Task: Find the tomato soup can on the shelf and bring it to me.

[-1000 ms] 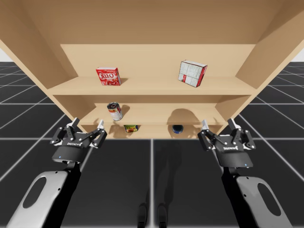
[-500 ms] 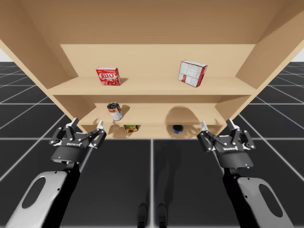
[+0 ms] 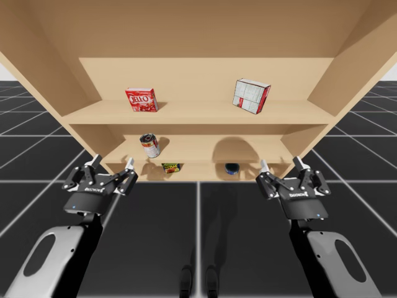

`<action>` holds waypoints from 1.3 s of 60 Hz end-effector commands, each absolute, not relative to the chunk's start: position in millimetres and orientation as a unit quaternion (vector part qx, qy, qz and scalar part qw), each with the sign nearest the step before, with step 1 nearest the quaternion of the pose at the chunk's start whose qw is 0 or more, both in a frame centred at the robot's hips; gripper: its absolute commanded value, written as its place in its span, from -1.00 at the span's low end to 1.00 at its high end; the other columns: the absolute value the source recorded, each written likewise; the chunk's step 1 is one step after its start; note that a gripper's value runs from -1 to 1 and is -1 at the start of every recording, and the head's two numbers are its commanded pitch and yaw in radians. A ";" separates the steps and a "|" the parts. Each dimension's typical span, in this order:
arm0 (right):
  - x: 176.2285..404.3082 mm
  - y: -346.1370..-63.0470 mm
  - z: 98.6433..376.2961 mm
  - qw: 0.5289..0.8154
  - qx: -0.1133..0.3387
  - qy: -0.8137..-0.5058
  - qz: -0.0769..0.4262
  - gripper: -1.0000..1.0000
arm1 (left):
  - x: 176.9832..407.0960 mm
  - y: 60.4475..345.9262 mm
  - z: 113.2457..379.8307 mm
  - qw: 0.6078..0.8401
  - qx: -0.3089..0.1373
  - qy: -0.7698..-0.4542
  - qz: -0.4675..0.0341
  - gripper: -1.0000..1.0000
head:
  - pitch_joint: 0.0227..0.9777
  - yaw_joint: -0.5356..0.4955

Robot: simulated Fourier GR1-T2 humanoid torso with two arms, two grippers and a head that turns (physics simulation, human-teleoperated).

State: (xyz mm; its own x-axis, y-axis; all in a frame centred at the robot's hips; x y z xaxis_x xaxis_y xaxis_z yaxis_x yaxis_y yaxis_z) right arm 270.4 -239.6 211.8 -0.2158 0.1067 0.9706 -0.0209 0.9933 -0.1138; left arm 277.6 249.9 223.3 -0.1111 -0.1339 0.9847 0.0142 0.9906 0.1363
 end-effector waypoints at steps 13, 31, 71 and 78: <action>270.4 -238.4 209.8 0.627 -0.030 -0.777 0.051 -1.00 | 267.1 235.8 235.2 0.665 -0.005 -0.745 -0.051 -1.00 | 0.10 0.55; 271.7 -239.6 207.9 0.630 -0.034 -0.775 0.044 -1.00 | 269.0 216.9 254.7 0.693 -0.042 -0.717 -0.065 -1.00 | 0.10 0.55; 270.9 -247.5 210.0 0.630 -0.039 -0.775 0.038 -1.00 | 334.4 190.0 246.1 0.730 -0.056 -0.680 -0.031 -1.00 | 0.11 0.52; 270.7 -248.1 210.7 0.628 -0.039 -0.776 0.038 -1.00 | 347.1 189.4 243.0 0.731 -0.044 -0.681 -0.025 -1.00 | 0.10 0.52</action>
